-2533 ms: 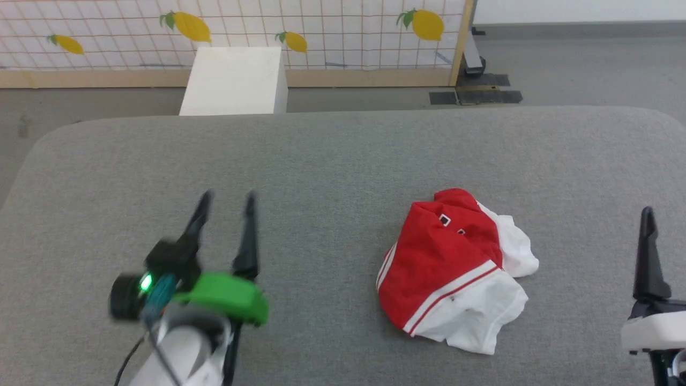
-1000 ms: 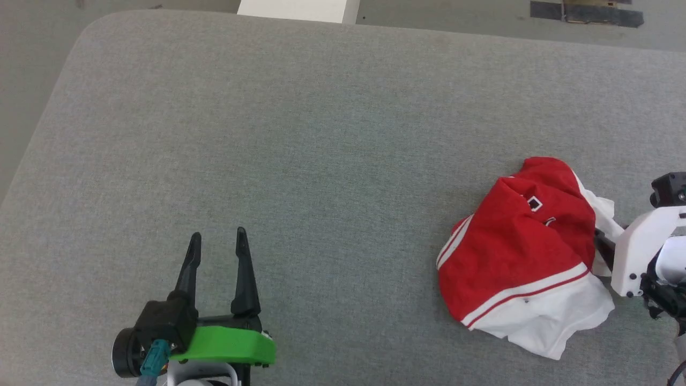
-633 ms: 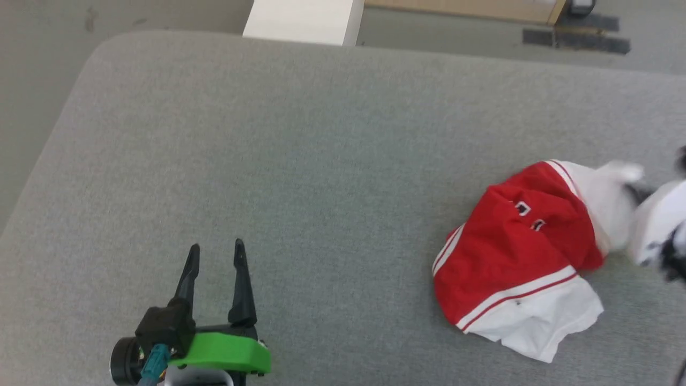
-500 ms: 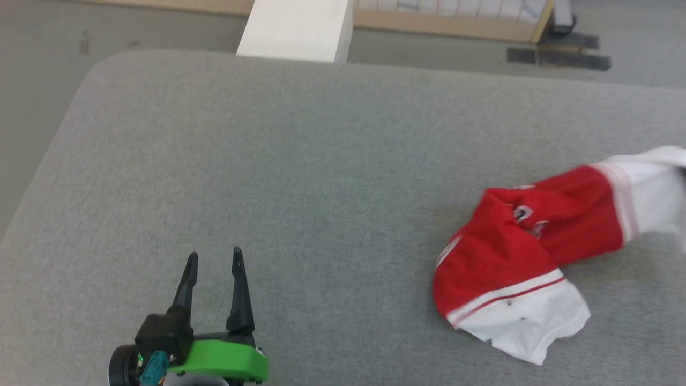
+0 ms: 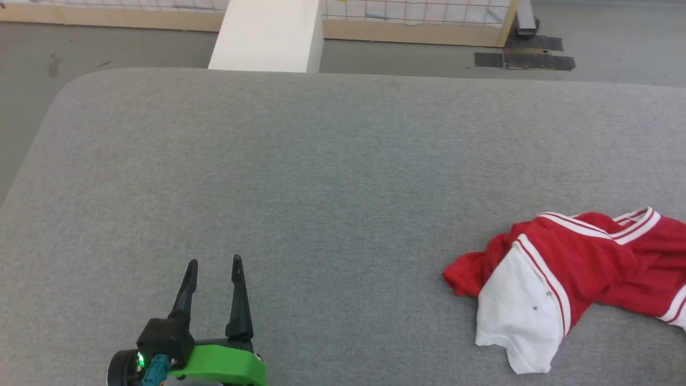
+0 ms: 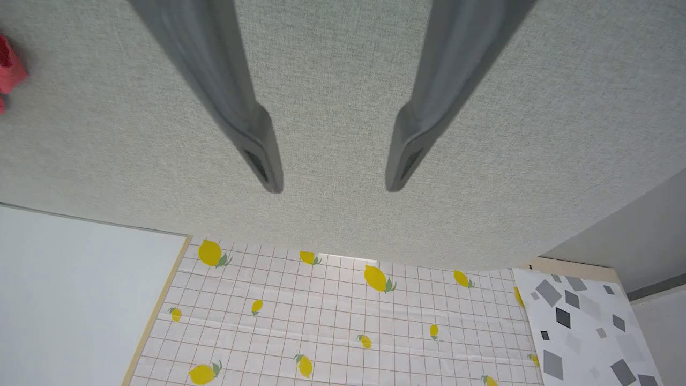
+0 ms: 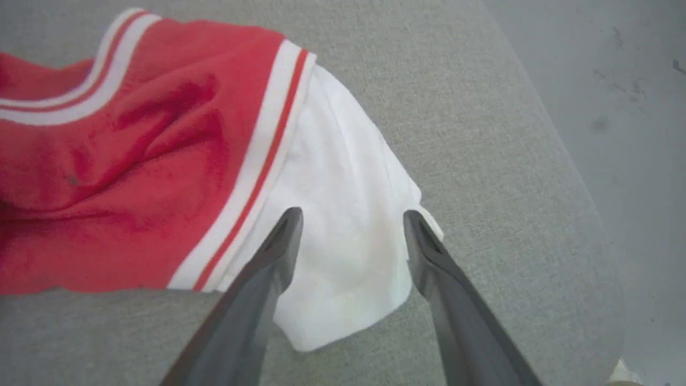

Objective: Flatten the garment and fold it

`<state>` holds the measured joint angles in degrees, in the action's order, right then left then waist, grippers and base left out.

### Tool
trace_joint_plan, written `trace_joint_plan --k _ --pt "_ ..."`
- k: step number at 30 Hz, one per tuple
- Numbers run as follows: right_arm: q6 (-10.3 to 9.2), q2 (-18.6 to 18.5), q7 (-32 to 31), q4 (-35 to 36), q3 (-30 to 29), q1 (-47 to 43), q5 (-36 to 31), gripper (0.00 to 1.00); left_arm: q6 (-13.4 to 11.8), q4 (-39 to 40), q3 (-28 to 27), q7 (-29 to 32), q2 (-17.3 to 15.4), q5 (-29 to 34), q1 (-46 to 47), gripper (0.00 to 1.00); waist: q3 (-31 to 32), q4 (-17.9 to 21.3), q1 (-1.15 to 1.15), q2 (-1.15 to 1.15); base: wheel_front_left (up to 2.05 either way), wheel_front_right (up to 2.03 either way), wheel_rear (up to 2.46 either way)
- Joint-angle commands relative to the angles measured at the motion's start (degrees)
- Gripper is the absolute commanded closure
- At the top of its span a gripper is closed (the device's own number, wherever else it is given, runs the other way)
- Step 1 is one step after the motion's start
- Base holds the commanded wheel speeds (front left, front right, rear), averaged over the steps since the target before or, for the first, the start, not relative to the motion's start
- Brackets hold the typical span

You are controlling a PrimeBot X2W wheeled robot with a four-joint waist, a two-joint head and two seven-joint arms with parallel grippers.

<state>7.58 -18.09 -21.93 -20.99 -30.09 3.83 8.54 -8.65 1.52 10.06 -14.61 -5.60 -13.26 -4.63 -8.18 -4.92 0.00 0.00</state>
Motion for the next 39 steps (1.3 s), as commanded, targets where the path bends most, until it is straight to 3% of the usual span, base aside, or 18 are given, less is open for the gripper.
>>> trace_joint_plan --k 1,4,8,14,18,22,24,34,39 --pt "-0.09 0.5 1.2 1.4 1.2 2.2 0.1 0.0 0.0 -0.3 0.1 0.1 -0.4 0.0 0.2 0.0 0.4 0.5 0.0 0.0 0.0 0.0 0.0" --pt "-0.09 0.9 1.9 6.2 5.7 4.8 2.0 0.0 0.0 -0.5 0.2 0.1 -0.3 -0.2 0.4 0.0 1.1 0.9 0.0 0.0 0.0 0.0 0.0" --pt "-0.09 0.3 -1.8 16.0 14.6 7.0 5.9 0.0 -0.1 -0.5 0.2 0.0 -0.3 -0.4 0.5 0.0 1.6 1.0 0.0 0.0 0.0 0.0 0.0" --pt "-0.09 -0.3 -15.2 27.8 28.4 5.7 11.8 0.0 0.0 -0.5 1.0 -0.1 0.2 -0.8 0.9 0.0 0.7 -0.8 0.0 0.0 0.0 0.0 0.0" --pt "-0.09 -2.0 -22.9 30.1 33.8 2.5 13.0 0.0 0.0 -0.9 1.6 -0.2 0.6 -1.0 1.3 0.0 -0.6 -3.1 0.0 0.0 0.0 0.0 0.0" --pt "-0.09 -4.9 -25.7 28.6 37.1 -0.1 12.9 0.0 0.1 -1.2 1.7 -0.3 0.8 -1.0 2.0 0.0 -1.6 -5.7 0.0 0.0 0.0 0.0 0.0" --pt "-0.09 -5.8 -25.4 27.9 38.0 -0.7 12.5 1.0 0.1 -1.3 1.6 -0.3 0.8 -1.0 2.3 0.0 -1.9 -6.6 0.0 0.0 0.0 0.0 0.0" --pt "-0.09 -5.2 -22.1 31.9 39.0 7.0 14.6 1.0 0.2 -2.0 1.4 -0.4 1.2 -1.3 2.0 0.0 0.0 -8.4 0.0 0.0 0.0 0.0 0.0" --pt "-0.09 -3.6 -23.0 32.4 43.8 15.5 16.0 1.0 0.6 -2.2 1.7 -0.4 1.5 -1.6 2.1 0.0 -0.4 -9.5 0.0 0.0 0.0 0.0 0.0"
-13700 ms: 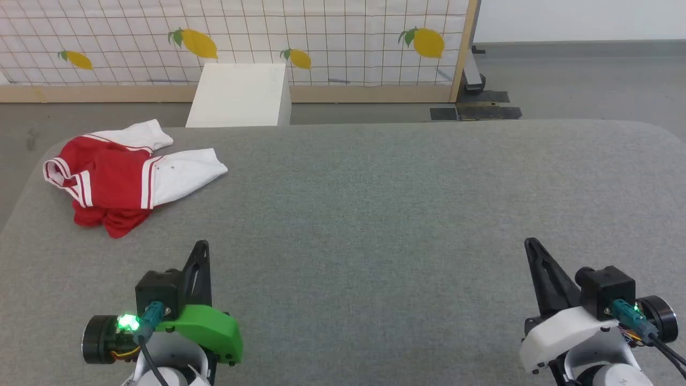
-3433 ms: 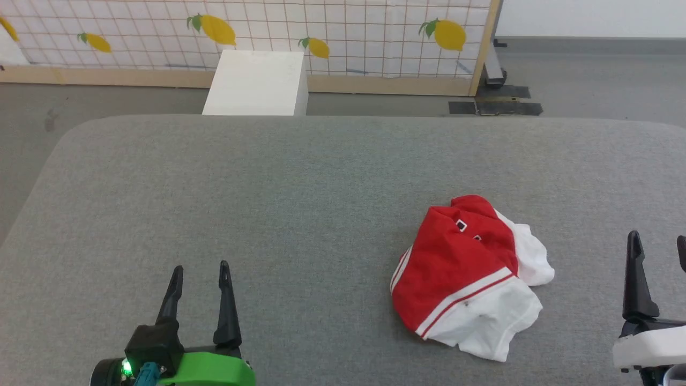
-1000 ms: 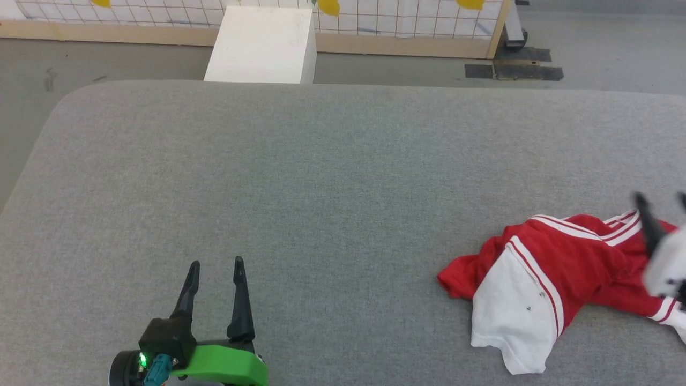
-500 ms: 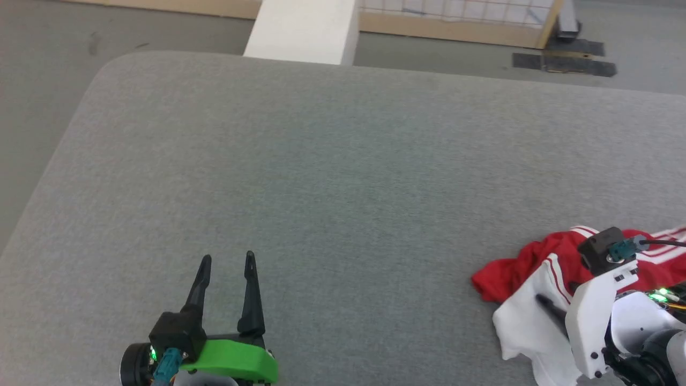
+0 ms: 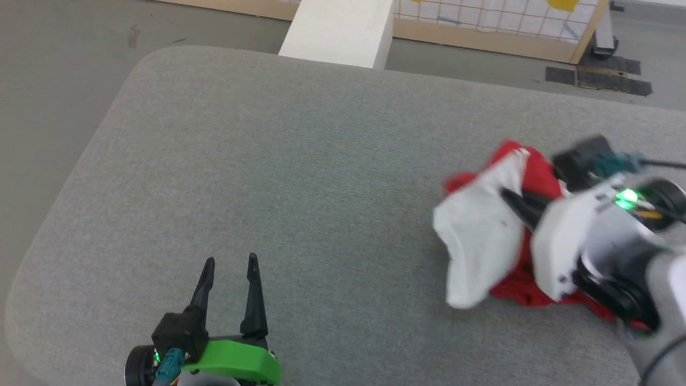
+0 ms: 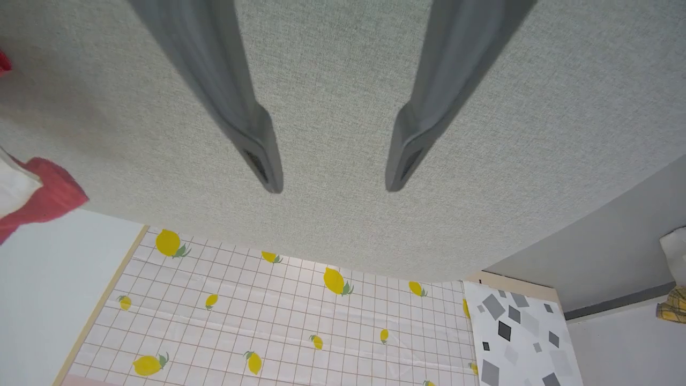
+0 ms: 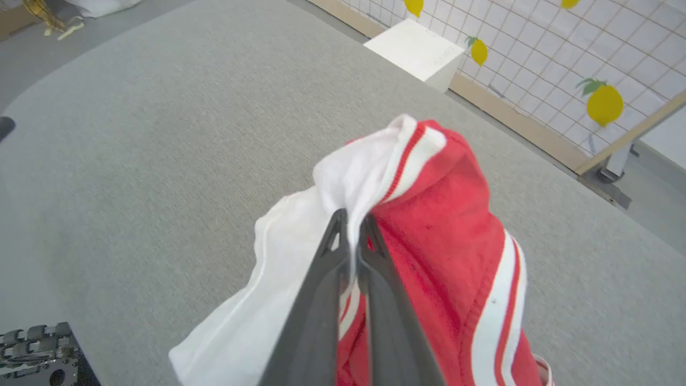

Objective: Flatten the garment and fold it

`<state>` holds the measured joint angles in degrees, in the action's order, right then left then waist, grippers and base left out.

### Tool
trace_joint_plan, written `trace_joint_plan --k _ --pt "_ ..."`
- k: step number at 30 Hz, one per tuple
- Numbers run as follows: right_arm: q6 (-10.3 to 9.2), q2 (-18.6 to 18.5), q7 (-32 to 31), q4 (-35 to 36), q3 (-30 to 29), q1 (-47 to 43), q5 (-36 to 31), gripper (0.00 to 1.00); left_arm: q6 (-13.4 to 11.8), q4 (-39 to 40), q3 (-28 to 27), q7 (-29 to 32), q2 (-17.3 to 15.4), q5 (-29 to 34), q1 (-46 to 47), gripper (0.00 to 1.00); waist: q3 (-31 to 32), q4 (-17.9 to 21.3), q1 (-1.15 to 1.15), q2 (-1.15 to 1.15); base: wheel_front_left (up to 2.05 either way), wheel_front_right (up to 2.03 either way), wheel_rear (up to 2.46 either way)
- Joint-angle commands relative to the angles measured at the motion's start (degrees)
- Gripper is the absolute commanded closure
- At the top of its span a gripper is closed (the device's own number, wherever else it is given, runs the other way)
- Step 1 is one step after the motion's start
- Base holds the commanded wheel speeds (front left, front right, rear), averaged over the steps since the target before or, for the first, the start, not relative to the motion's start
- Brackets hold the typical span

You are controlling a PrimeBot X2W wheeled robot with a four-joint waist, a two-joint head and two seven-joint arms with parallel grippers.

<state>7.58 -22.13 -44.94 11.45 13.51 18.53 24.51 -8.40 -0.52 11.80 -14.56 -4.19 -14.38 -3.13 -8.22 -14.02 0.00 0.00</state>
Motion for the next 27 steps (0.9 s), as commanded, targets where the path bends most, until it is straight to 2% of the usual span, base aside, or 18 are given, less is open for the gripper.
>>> trace_joint_plan --k 1,4,8,9,10,11,14,18,23,27 --pt "-0.09 1.4 0.4 -1.4 1.8 2.8 0.0 1.0 0.4 -0.2 -0.1 -0.4 0.2 -0.5 0.7 0.0 -0.7 -0.5 0.0 0.0 0.0 0.0 0.0" --pt "-0.09 4.7 2.4 -8.2 5.7 6.8 -1.4 1.0 0.8 -0.7 0.1 -0.4 0.3 -0.5 1.2 0.0 -1.9 -1.3 0.0 0.0 0.0 0.0 0.0" --pt "-0.09 10.3 7.6 -20.5 10.0 9.1 -4.3 1.0 1.3 -1.8 1.2 -0.4 0.6 -0.4 2.3 0.0 -3.2 -2.9 0.0 0.0 0.0 0.0 0.0" --pt "-0.09 11.7 9.4 -24.0 10.9 9.6 -5.2 0.67 1.3 -2.1 1.5 -0.4 0.7 -0.3 2.6 0.0 -3.4 -3.3 0.0 0.0 0.0 0.0 0.0" --pt "-0.09 12.5 10.9 -26.6 11.6 9.9 -6.0 0.2 1.4 -2.5 1.9 -0.4 0.8 -0.2 2.8 0.0 -3.6 -3.6 0.0 0.0 0.0 0.0 0.0" --pt "-0.09 13.4 12.3 -30.0 11.9 10.2 -6.8 0.0 1.5 -3.1 2.4 -0.4 0.8 0.0 3.2 0.0 -3.7 -3.9 0.0 0.0 0.0 0.0 0.0" --pt "-0.09 14.8 15.5 -37.0 12.9 11.4 -8.3 0.0 1.7 -4.4 3.4 -0.4 1.0 0.0 4.2 0.0 -3.5 -4.6 0.0 0.0 0.0 0.0 0.0" --pt "-0.09 15.1 18.9 -38.8 14.2 13.7 -5.9 0.0 1.5 -5.5 3.8 -0.4 1.1 -0.3 4.4 0.0 -1.5 -3.9 0.0 0.0 0.0 0.0 0.0" --pt "-0.09 11.0 21.7 -32.7 11.4 13.7 -2.1 0.0 1.3 -5.8 2.8 -0.4 0.2 -0.1 2.6 0.0 2.5 -1.5 0.0 0.0 0.0 0.0 0.0" --pt "-0.09 6.1 23.9 -24.4 2.6 9.4 -4.1 0.0 1.0 -4.7 1.9 -0.4 -1.2 0.0 0.7 0.0 4.3 1.3 0.0 0.0 0.0 0.0 0.0"
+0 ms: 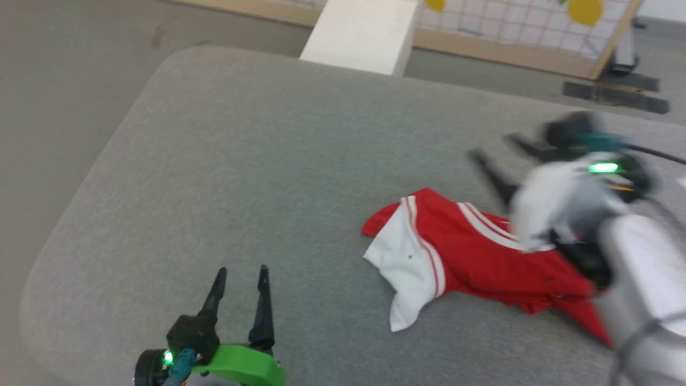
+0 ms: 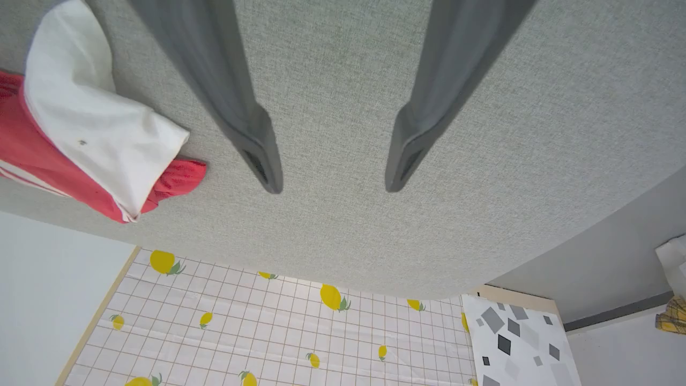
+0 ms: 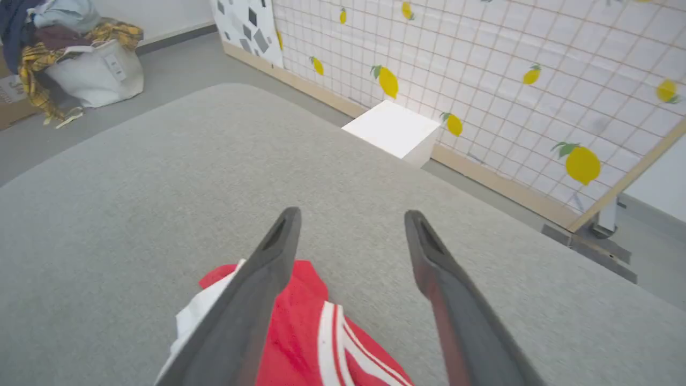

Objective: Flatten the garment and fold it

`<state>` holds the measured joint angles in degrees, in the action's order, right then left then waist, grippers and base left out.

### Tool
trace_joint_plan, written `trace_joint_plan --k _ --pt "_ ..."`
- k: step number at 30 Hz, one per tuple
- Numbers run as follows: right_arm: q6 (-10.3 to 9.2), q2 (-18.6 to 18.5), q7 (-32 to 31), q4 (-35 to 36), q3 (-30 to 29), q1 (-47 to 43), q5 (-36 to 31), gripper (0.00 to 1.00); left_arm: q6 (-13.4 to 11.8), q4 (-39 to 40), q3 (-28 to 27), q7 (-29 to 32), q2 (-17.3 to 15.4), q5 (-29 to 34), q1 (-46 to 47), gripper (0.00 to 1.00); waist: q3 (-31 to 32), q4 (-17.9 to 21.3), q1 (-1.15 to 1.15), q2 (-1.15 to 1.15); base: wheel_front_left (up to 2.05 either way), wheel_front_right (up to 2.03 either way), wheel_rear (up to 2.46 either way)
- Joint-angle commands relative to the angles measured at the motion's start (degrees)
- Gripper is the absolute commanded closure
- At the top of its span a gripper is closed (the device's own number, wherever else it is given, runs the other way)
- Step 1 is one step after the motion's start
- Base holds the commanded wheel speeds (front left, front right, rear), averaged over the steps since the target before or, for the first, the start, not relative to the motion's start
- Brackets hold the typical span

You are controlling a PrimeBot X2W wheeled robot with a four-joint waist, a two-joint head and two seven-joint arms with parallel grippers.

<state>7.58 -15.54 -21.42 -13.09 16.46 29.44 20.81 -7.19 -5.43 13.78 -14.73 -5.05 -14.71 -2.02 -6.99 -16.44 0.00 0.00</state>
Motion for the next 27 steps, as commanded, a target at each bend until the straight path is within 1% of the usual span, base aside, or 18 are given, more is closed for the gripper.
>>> trace_joint_plan --k 1,4,6,8,11,13,14,15,18,20,22,23,24,27 --pt "-0.09 -1.5 1.0 2.7 -3.6 -3.7 -1.9 0.0 -0.3 0.6 -0.2 -0.3 -0.7 0.4 -0.8 0.0 3.3 4.5 0.0 0.0 0.0 0.0 0.0" --pt "-0.09 -1.7 2.1 10.0 -12.8 -11.1 -6.0 0.0 -0.6 1.9 -0.7 -0.3 -1.4 0.6 -1.7 0.0 3.3 6.5 0.0 0.0 0.0 0.0 0.0" --pt "-0.09 0.0 2.8 15.3 -18.8 -17.2 -8.8 0.0 -1.0 3.1 -1.1 -0.3 -1.7 0.8 -2.2 0.0 2.9 7.9 0.0 0.0 0.0 0.0 0.0" --pt "-0.09 3.1 3.7 20.5 -24.2 -23.5 -11.9 0.0 -1.2 4.0 -1.5 -0.3 -1.9 0.9 -2.8 0.0 2.4 9.1 0.0 0.0 0.0 0.0 0.0" --pt "-0.09 9.4 6.5 26.3 -30.7 -32.6 -15.3 0.0 -1.7 5.2 -2.0 -0.3 -2.1 1.2 -4.1 0.0 1.8 10.8 0.0 0.0 0.0 0.0 0.0" --pt "-0.09 11.8 9.0 28.0 -34.3 -37.4 -15.9 0.0 -1.9 5.4 -2.1 -0.3 -2.1 1.3 -5.2 0.0 1.5 11.7 0.0 0.0 0.0 0.0 0.0" --pt "-0.09 12.3 10.1 28.4 -35.7 -39.2 -15.9 0.0 -2.0 5.5 -2.2 -0.3 -2.0 1.3 -5.7 0.0 1.4 12.0 0.0 0.0 0.0 0.0 0.0" --pt "-0.09 12.5 11.2 28.4 -37.0 -41.1 -15.6 0.0 -2.2 5.7 -2.2 -0.3 -2.0 1.4 -6.1 0.0 1.3 12.3 0.0 0.0 0.0 0.0 0.0" --pt "-0.09 12.6 13.5 26.1 -38.8 -43.7 -10.4 0.0 -2.2 6.1 -2.1 -0.2 -2.1 1.5 -6.4 0.0 0.7 13.1 0.0 0.0 0.0 0.0 0.0" --pt "-0.09 12.6 14.6 25.6 -38.6 -44.0 -9.5 0.0 -1.7 6.5 -1.6 0.6 -2.5 1.6 -5.2 0.0 0.1 13.3 0.0 0.0 0.0 0.0 0.0" --pt "-0.09 12.6 15.2 26.2 -38.2 -43.2 -10.0 0.0 -0.5 6.7 -0.7 3.4 -3.1 1.5 -3.2 0.0 -0.9 13.4 0.0 0.0 0.0 0.0 0.0" --pt "-0.09 12.6 15.1 27.4 -38.0 -41.1 -11.1 0.0 2.2 6.4 1.7 11.4 -3.3 -0.3 0.1 0.0 -2.5 13.2 0.0 0.0 0.0 0.0 0.0" --pt "-0.09 12.6 14.9 27.7 -37.9 -40.4 -11.3 0.0 3.2 6.5 2.6 14.0 -3.2 -0.9 1.2 0.0 -3.0 13.1 0.0 0.0 0.0 0.0 0.0" --pt "-0.09 12.7 14.3 28.3 -37.6 -39.3 -11.5 0.0 4.6 6.6 4.4 18.4 -2.6 -2.0 3.7 0.0 -4.5 12.7 0.0 0.0 0.0 0.0 0.0"
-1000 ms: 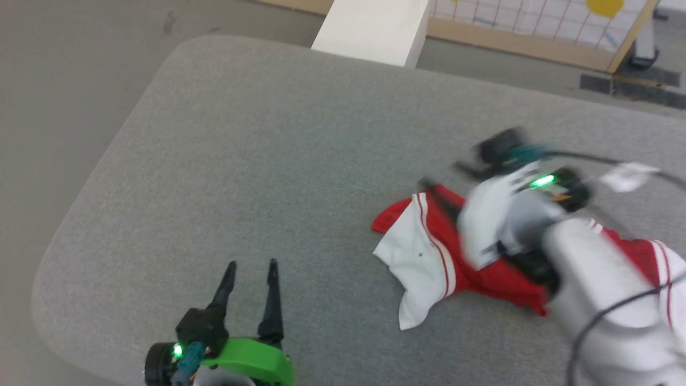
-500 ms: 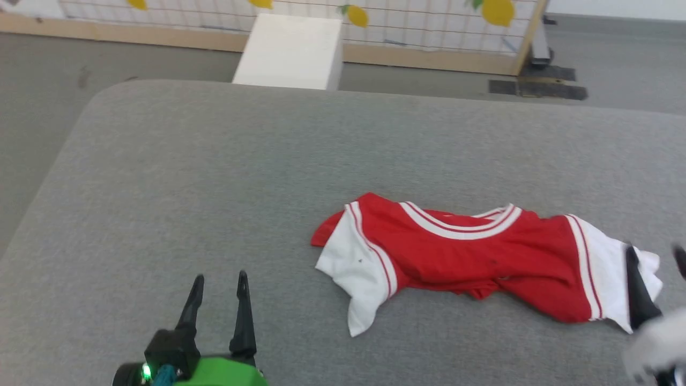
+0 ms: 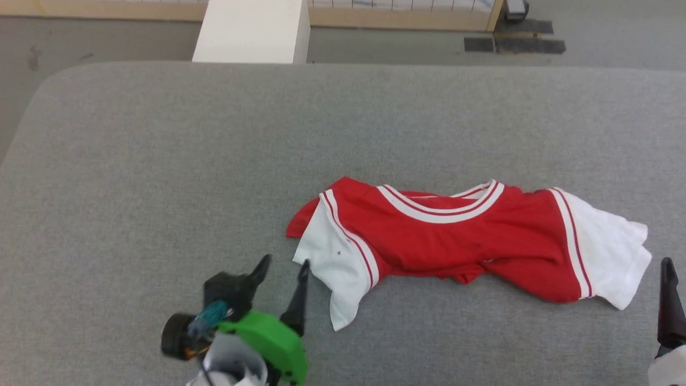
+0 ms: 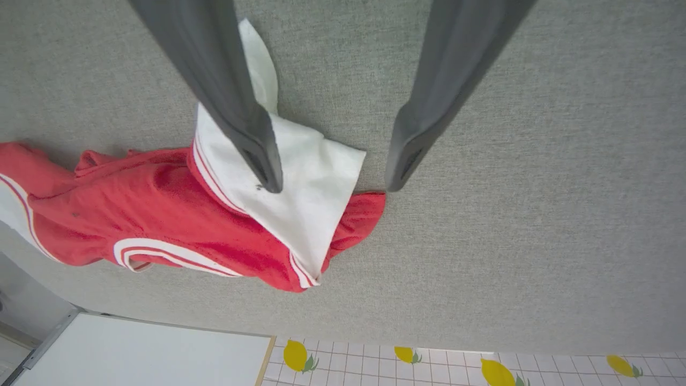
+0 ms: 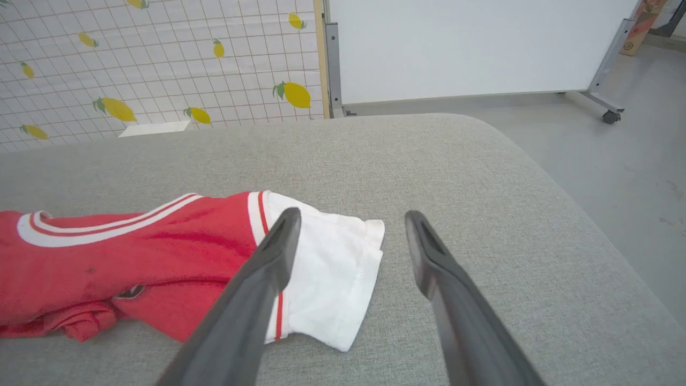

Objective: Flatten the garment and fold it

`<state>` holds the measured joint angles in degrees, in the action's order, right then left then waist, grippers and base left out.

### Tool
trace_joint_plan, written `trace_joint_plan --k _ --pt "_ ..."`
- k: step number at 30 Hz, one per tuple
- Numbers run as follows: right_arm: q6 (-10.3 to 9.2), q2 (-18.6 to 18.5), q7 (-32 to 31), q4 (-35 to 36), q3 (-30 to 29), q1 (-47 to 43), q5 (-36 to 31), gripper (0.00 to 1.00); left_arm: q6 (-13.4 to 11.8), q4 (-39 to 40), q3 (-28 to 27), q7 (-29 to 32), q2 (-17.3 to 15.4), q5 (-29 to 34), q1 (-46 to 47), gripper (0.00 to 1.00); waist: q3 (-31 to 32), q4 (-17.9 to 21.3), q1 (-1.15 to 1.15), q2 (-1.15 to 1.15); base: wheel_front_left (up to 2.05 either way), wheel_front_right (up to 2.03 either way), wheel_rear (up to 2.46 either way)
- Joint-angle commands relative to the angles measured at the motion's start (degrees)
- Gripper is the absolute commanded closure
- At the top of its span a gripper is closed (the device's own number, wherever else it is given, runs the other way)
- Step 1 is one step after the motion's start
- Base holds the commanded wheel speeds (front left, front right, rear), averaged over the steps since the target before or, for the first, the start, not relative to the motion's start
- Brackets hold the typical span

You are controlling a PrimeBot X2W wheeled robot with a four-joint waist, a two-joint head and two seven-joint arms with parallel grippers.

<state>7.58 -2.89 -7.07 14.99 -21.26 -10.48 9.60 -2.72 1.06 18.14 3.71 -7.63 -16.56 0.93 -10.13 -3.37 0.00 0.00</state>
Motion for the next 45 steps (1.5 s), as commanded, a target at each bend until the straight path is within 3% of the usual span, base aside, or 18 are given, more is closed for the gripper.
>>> trace_joint_plan --k 1,11,20,22,29,34,39,45 --pt "-0.09 0.0 -0.3 0.2 0.3 0.9 -0.3 0.0 0.4 -0.4 0.6 1.0 0.0 0.1 1.7 0.0 -1.9 -0.5 0.0 0.0 0.0 0.0 0.0" --pt "-0.09 0.0 -1.9 1.1 2.0 2.4 -0.7 0.0 0.9 -12.6 3.2 3.0 0.1 3.2 11.2 0.0 -5.6 -0.9 0.0 0.0 0.0 0.0 0.0" --pt "-0.09 0.0 -3.1 2.2 2.1 3.2 -1.4 0.0 2.5 -22.1 4.0 4.3 0.6 2.4 16.3 0.0 -7.0 0.0 0.0 0.0 0.0 0.0 0.0" --pt "-0.09 0.0 -3.3 2.2 2.1 3.2 -1.4 0.0 2.9 -23.6 4.5 5.6 0.9 2.0 16.8 1.0 -7.1 0.2 0.0 0.0 0.0 0.0 0.0" --pt "-0.09 0.0 -3.6 1.7 1.9 2.9 -1.4 0.0 3.0 -25.4 5.4 10.5 1.4 0.4 16.1 1.0 -5.6 0.0 0.0 0.0 0.0 0.0 0.0" --pt "-0.09 0.0 -3.6 0.9 2.6 2.5 -1.2 0.0 0.9 -22.7 3.7 8.2 1.1 -0.2 14.7 1.0 -3.0 -0.7 0.0 0.0 0.0 0.0 0.0" --pt "-0.09 0.0 -3.6 0.0 3.5 1.7 -1.0 0.0 -2.1 -15.2 -2.3 4.0 1.6 -5.4 10.3 1.0 0.4 -1.6 0.0 0.0 0.0 0.0 0.0" --pt "-0.09 0.0 -4.0 -0.4 3.0 0.6 -1.2 0.0 -6.3 -3.4 -9.9 4.0 -2.0 -9.0 0.2 1.0 2.7 -2.6 0.0 0.0 0.0 0.0 0.0"
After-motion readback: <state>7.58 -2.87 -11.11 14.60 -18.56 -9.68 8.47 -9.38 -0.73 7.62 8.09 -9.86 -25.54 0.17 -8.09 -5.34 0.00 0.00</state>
